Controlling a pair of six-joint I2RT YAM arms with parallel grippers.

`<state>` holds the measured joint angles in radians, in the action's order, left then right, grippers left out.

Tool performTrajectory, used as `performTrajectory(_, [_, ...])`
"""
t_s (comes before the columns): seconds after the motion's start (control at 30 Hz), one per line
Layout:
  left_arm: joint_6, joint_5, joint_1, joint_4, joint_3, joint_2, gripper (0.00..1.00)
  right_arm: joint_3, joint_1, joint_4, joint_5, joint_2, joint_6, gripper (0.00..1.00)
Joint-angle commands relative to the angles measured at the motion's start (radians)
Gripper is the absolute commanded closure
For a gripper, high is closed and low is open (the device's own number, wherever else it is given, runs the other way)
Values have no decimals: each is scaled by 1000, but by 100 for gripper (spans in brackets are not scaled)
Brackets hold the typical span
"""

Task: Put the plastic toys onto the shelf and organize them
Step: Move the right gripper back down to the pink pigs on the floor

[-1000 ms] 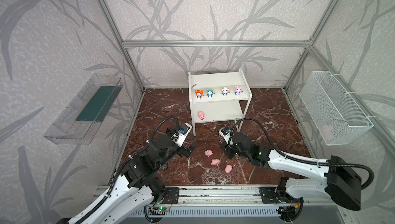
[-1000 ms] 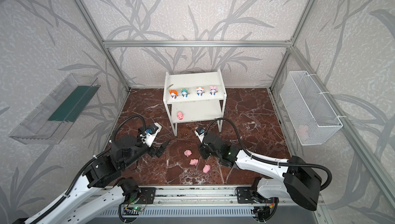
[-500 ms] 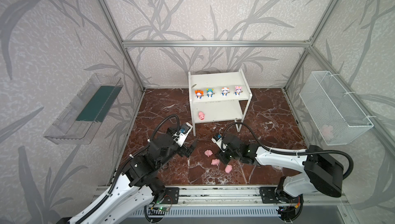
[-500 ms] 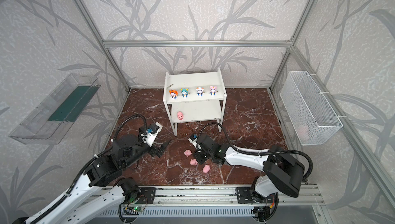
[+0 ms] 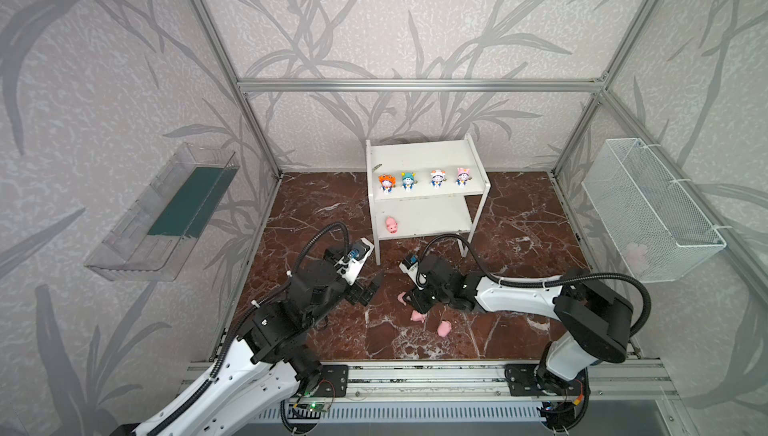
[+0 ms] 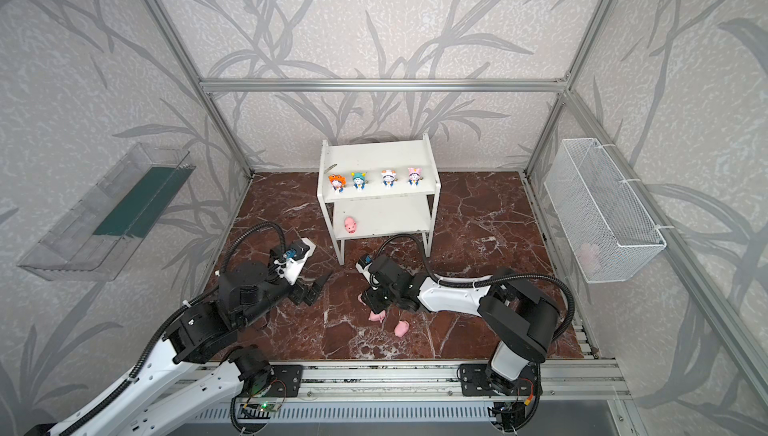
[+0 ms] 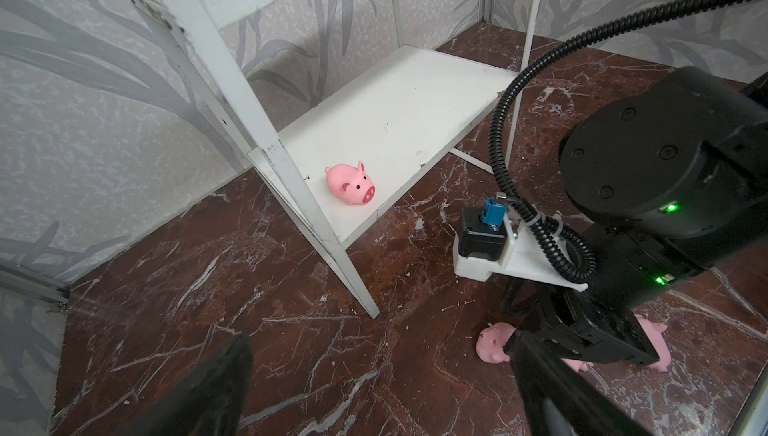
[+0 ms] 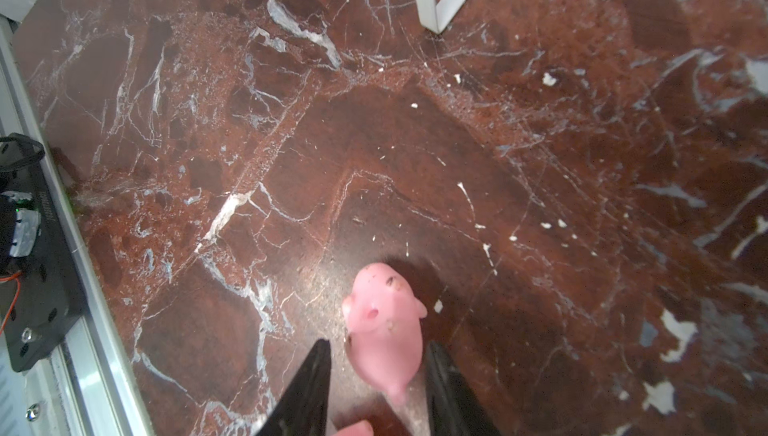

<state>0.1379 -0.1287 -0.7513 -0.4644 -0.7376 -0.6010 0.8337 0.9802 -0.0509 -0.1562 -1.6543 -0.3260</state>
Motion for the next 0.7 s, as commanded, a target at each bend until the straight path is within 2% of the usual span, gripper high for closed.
performTrajectory(0.0, [3, 7, 4, -1, 1, 11, 1, 45, -6, 38, -36, -28, -6, 64])
performTrajectory(0.3, [3, 10, 5, 0, 0, 12, 1, 20, -11, 62, -21, 13, 1, 94])
performTrajectory(0.53, [3, 14, 6, -1, -1, 7, 1, -62, -23, 73, 24, 104, -1, 97])
performTrajectory(0.67, [3, 14, 6, -1, -1, 6, 1, -115, -47, 124, 87, 195, 9, 97])
